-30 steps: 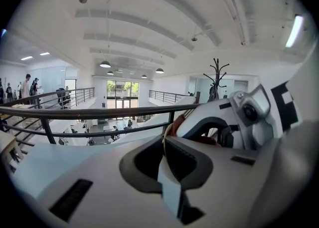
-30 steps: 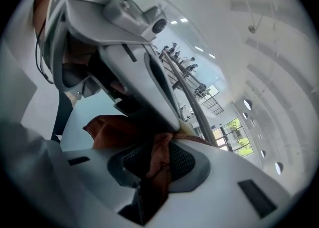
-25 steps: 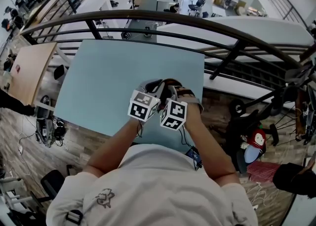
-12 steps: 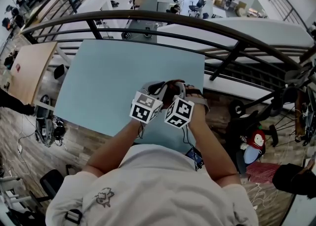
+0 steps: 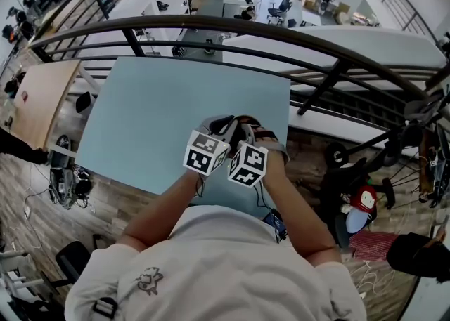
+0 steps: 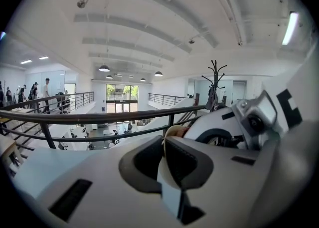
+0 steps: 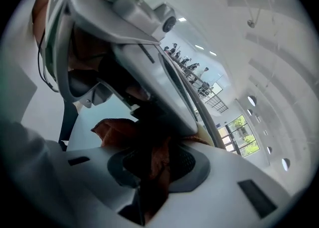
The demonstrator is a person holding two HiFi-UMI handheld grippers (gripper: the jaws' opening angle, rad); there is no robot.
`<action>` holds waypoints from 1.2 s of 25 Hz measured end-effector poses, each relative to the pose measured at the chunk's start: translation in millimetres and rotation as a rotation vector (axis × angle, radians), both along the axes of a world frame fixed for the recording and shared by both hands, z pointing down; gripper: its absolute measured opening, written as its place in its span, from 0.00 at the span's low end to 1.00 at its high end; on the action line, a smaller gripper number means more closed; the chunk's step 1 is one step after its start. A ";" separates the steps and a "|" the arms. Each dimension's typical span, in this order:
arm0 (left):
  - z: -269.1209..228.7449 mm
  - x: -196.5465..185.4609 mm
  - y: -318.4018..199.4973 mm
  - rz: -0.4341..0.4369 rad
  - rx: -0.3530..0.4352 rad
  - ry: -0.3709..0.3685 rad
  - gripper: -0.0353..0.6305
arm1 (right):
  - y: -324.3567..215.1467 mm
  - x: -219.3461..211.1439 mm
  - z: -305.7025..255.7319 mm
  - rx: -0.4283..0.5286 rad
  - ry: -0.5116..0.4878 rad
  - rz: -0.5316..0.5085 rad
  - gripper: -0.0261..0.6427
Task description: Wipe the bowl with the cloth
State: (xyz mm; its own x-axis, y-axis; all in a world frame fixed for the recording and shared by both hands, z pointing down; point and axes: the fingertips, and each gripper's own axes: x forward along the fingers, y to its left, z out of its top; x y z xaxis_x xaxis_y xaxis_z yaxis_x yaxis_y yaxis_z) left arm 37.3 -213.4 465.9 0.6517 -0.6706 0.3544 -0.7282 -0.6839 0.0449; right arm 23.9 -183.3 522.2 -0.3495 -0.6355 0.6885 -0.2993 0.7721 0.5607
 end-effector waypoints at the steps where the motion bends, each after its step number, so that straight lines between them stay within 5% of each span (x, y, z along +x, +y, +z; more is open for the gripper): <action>1: 0.6 -1.6 -1.6 -0.004 -0.002 0.001 0.10 | 0.3 -0.4 1.2 -0.001 0.005 -0.004 0.17; 6: 6.1 -12.6 -10.4 -0.037 -0.034 0.031 0.10 | -6.1 14.8 3.4 -0.012 0.015 0.022 0.17; 13: 15.9 -11.9 -8.9 -0.022 -0.100 0.073 0.10 | -28.9 34.8 -12.4 0.088 0.050 0.107 0.18; 24: 5.0 -6.2 -10.2 -0.010 -0.053 0.045 0.10 | -5.5 1.0 5.2 -0.011 0.025 -0.017 0.18; 30: 11.8 -16.1 -10.7 -0.027 -0.046 0.011 0.09 | -14.3 19.9 3.6 0.004 0.080 0.040 0.18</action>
